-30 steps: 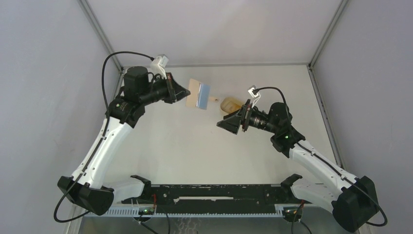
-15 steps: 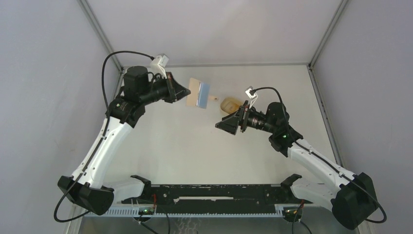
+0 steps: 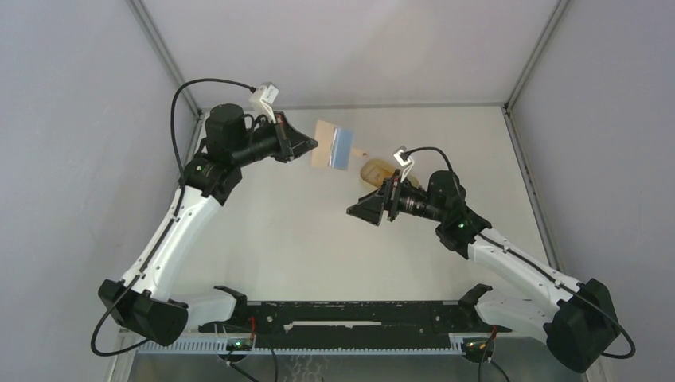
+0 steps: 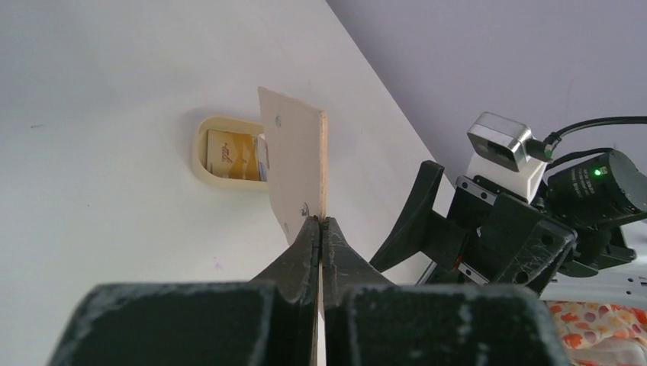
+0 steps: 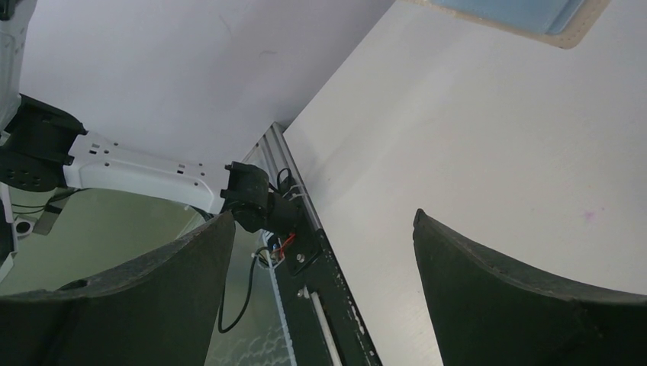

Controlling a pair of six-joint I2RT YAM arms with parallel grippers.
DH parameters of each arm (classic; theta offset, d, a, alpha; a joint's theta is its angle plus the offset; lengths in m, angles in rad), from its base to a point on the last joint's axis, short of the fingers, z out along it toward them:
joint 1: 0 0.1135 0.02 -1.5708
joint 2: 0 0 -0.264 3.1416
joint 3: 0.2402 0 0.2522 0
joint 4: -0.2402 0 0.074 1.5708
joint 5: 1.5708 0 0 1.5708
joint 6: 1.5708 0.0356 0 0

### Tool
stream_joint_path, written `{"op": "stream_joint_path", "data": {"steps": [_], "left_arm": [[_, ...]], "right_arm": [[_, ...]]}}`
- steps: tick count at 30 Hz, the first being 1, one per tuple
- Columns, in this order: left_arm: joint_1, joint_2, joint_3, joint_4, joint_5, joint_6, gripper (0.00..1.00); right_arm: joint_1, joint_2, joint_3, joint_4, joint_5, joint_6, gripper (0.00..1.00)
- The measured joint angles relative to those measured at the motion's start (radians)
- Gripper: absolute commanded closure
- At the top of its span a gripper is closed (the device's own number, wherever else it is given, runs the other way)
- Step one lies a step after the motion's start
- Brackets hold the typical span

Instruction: Take the credit cards out of the card holder

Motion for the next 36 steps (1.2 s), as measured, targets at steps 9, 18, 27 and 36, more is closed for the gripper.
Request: {"op": "stream_joint_path", "data": {"steps": [9,18,27,36], "left_arm": [[-0.002,0.0,0.0,-0.003,-0.019,0.002,1.0],[-0.002,-0.021,-0.077,0.116,0.013,-0.082,1.0],[-0.002,-0.054,-0.118,0.225,0.1,-0.161,1.0],[-0.003,-0.062,-0.194,0.353,0.228,-0.241,1.0]], "right_arm": [[0.027,-0.011,0.0,0.031,0.003,-0.011,0.05],[-0.006,0.164,0.061,0.349,-0.185,0.117,0.08],[-0.145,0.257,0.088,0.644,-0.272,0.298,0.08],[-0.225,0.394,0.168,0.867,-0.343,0.429,0.11]]}}
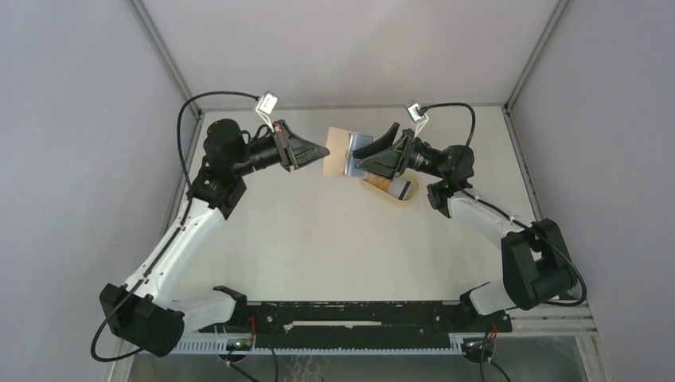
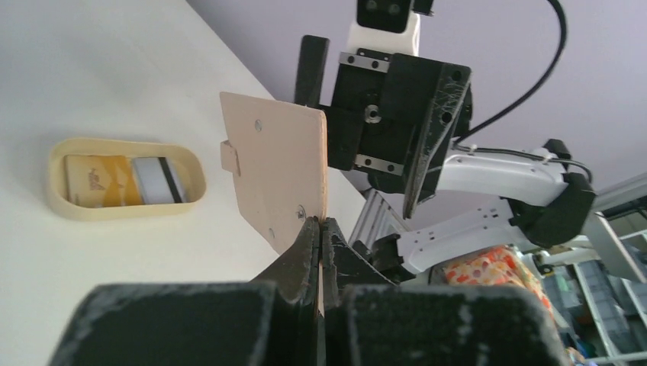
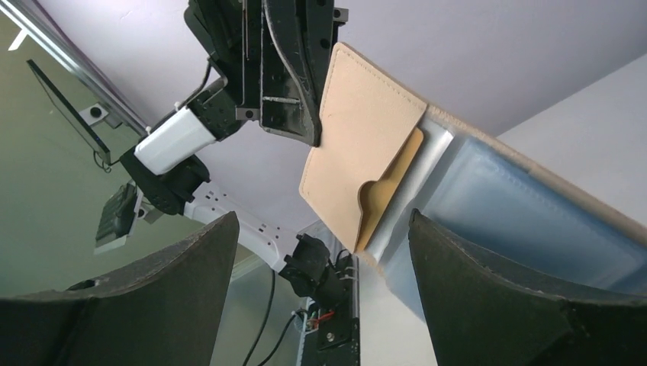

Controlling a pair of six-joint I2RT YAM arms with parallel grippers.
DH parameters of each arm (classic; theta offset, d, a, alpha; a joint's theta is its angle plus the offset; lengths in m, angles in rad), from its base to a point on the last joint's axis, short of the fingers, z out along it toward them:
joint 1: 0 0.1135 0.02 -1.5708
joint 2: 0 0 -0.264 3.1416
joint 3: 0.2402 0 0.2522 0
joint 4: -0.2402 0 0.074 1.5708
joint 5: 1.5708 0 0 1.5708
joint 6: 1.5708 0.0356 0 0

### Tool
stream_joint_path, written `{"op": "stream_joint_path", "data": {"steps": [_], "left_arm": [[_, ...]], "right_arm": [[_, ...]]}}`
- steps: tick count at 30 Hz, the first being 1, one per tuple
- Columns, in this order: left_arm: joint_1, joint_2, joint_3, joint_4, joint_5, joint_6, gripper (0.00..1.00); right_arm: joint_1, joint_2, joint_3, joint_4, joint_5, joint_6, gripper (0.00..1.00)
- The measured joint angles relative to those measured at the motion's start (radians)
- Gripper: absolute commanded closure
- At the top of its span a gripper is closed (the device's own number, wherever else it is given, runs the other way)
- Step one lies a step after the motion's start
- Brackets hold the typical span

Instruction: Take the credit cards out of the card holder

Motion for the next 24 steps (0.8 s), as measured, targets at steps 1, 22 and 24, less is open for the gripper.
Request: {"op": "stream_joint_path", "data": {"steps": [1,22,24], "left_arm": [[0.0,0.0,-0.01,0.021,0.01,-0.017,1.0],[0.0,0.0,-0.076,0.306,0.071,-0.242,1.0],[0.0,-0.001,-0.077,0.306,0.073,-0.241,1.0]], "right_arm": [[0.0,0.013,0.008,0.014,-0.006,0.012,0.12],[0.024,0.087,0.078,0.131,-0.035,0.087,0.25],[0.027,0.087,0.082,0.14,-0.036,0.095,0.25]]}}
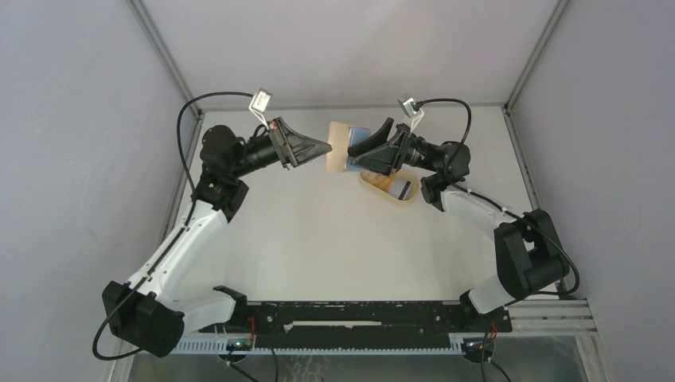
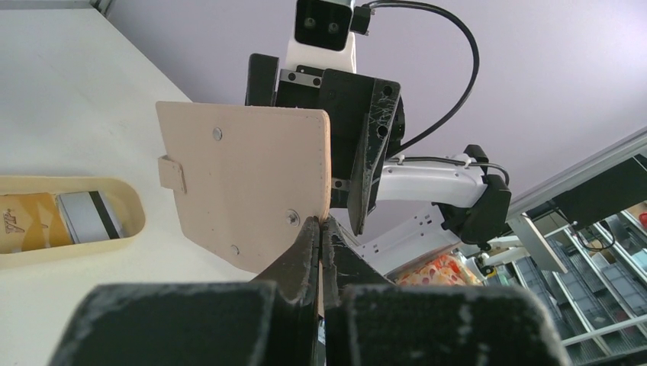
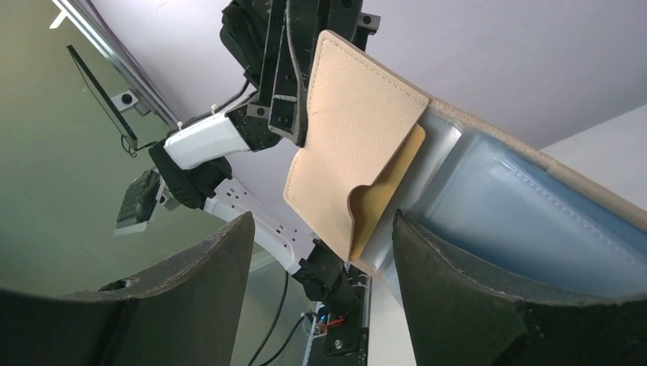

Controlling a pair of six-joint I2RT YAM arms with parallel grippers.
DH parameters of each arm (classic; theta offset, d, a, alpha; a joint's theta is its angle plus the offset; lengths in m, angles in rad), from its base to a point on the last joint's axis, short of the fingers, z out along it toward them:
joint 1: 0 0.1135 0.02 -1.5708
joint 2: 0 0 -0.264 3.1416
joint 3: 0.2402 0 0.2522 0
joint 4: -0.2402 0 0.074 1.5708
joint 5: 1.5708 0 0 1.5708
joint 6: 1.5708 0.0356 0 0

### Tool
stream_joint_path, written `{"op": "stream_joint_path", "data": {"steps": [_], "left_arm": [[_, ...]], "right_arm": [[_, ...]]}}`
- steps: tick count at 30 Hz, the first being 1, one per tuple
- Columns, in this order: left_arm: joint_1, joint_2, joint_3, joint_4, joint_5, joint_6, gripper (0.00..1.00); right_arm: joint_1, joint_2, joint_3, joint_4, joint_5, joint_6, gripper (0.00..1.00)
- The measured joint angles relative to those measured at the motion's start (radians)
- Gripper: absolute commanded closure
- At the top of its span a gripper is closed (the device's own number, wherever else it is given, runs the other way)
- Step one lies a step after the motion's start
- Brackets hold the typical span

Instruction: Take the credit cards out of the card holder

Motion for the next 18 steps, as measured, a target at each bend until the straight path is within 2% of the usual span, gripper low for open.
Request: {"op": "stream_joint_path", "data": {"steps": [11,18], "left_arm": [[0.0,-0.001,-0.005,0.003,0.003,-0.007,1.0],[0.0,-0.011,-0.011,0.005,0.003,-0.007,1.0]], "right_arm": [[0.001,0.011,0.015,0.045,-0.002,0.039,0.3],[0.0,0.031,0.03,0.072,-0.005,0.071,0.43]]}}
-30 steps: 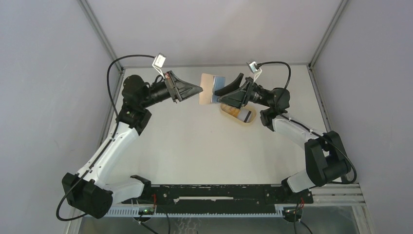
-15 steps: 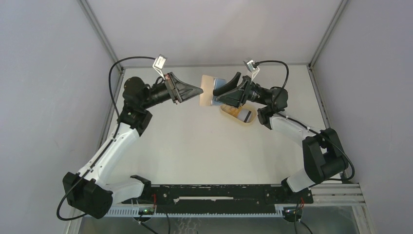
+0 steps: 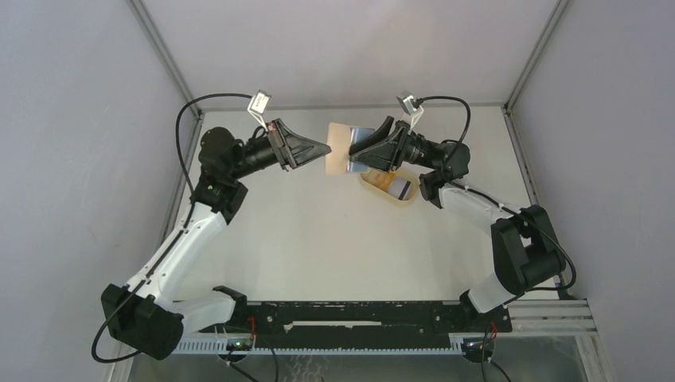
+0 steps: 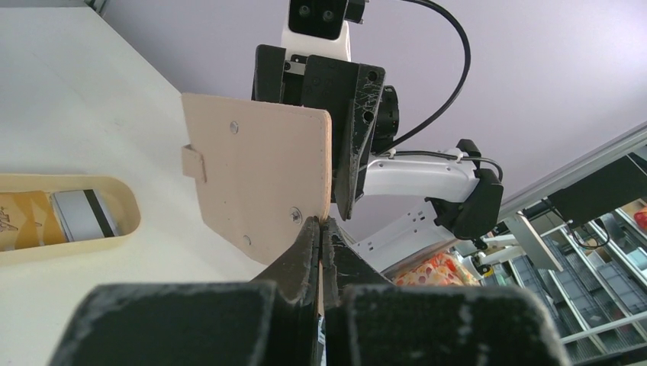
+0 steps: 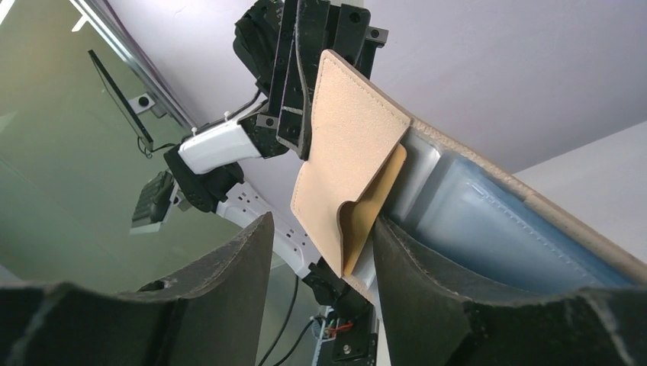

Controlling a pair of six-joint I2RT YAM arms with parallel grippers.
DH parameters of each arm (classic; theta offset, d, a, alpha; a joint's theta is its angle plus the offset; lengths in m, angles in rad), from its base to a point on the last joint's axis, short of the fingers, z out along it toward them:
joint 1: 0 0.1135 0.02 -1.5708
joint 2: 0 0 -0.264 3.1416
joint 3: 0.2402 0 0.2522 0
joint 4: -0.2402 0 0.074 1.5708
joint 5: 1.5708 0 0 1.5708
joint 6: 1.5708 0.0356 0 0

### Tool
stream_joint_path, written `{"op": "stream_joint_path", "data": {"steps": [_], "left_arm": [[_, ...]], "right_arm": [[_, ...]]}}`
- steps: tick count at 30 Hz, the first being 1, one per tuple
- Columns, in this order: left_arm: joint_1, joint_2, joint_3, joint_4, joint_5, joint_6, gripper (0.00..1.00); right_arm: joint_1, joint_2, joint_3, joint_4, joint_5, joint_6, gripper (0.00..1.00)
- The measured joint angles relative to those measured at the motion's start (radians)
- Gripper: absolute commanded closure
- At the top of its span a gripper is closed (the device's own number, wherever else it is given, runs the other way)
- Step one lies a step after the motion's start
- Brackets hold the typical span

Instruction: Take the credit cards out of the card holder

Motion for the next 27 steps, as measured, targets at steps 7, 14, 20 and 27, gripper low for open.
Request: {"op": "stream_joint_path", "data": {"steps": [7,14,20,27], "left_arm": [[0.0,-0.021,-0.01,-0.022,0.0,0.01,1.0],[0.0,-0.042,-0.011,-0.075,-0.004,0.043,1.0],[0.0,-0.058,-0.011,-0.115,-0.01,0.065,1.0],[0.0,-0.06,-0.011,-0.134,-0.019,0.08,1.0]], "right_arm": [[0.0,0.0,0.0,0.002,-0.011,0.008,0.52],[-0.001,0.0,0.0,0.007,-0.019,0.018,0.71],[-0.001,0.0,0.0,0.01,-0.022,0.023,0.82],[-0.001,0.0,0.0,0.013,-0.025,0.027,1.0]]}}
